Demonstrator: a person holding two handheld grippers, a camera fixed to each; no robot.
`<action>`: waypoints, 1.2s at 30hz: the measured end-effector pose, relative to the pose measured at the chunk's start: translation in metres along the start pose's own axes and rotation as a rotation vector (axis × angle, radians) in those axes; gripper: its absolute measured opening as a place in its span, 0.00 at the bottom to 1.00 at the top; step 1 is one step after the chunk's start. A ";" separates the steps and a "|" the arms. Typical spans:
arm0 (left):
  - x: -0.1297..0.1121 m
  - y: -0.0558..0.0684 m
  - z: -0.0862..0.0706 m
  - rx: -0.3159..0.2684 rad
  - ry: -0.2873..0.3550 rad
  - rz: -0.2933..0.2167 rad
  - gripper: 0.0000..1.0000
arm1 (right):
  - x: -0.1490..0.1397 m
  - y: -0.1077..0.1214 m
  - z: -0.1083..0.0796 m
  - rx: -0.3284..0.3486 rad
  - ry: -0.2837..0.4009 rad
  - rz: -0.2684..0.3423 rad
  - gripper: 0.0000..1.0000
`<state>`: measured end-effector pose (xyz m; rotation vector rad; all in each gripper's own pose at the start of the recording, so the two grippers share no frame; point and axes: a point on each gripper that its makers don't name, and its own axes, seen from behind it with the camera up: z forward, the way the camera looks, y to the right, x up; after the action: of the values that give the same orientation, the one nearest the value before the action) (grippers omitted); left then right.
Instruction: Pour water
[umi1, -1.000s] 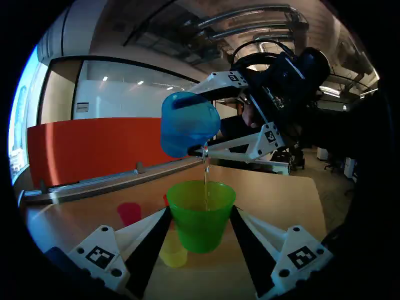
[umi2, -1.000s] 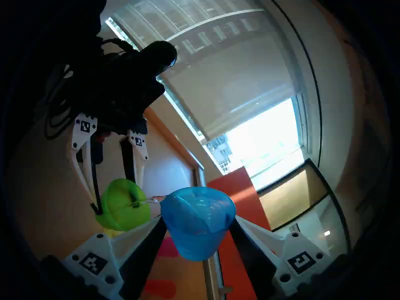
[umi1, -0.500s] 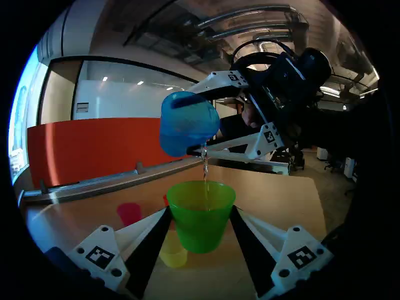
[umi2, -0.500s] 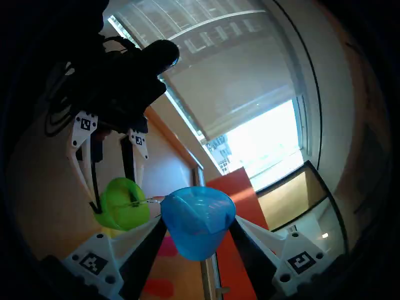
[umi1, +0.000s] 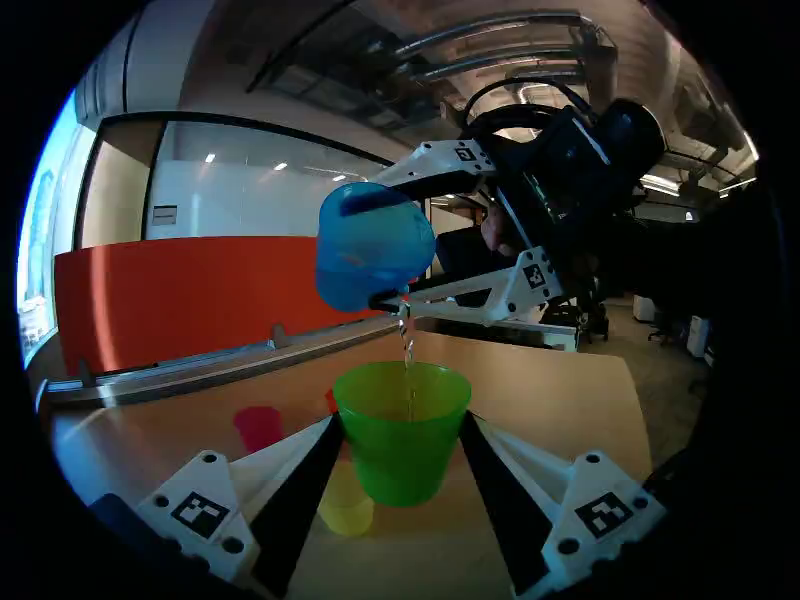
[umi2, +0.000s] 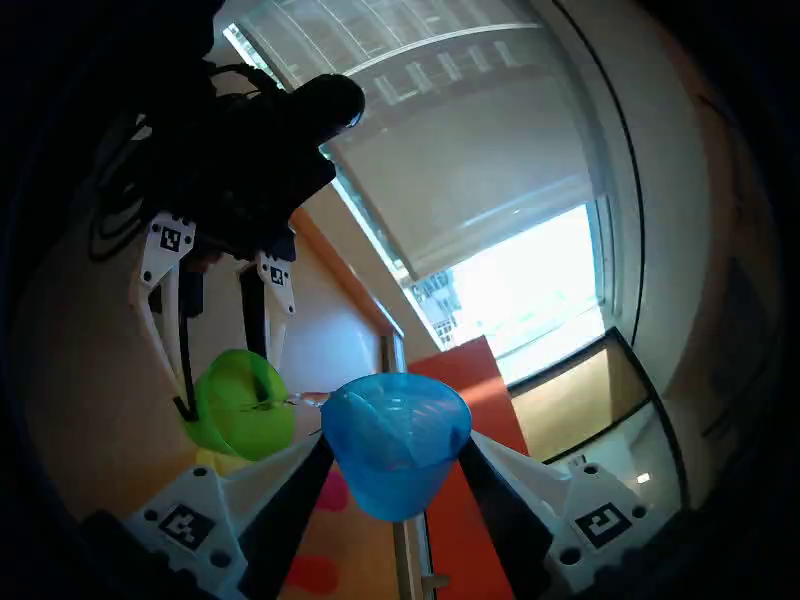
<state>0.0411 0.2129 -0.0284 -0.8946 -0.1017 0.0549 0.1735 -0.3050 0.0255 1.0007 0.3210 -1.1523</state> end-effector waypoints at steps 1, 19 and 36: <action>0.000 0.000 0.000 0.000 0.000 0.001 0.83 | 0.000 0.000 0.000 0.000 -0.001 -0.002 0.89; 0.000 0.001 0.001 -0.003 -0.005 0.008 0.83 | -0.003 0.004 -0.001 -0.002 -0.007 -0.027 0.89; 0.000 0.002 0.001 -0.002 -0.005 0.013 0.83 | 0.000 0.004 -0.001 -0.003 -0.008 -0.050 0.89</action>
<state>0.0409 0.2155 -0.0295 -0.8975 -0.1004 0.0685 0.1772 -0.3035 0.0270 0.9902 0.3434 -1.2008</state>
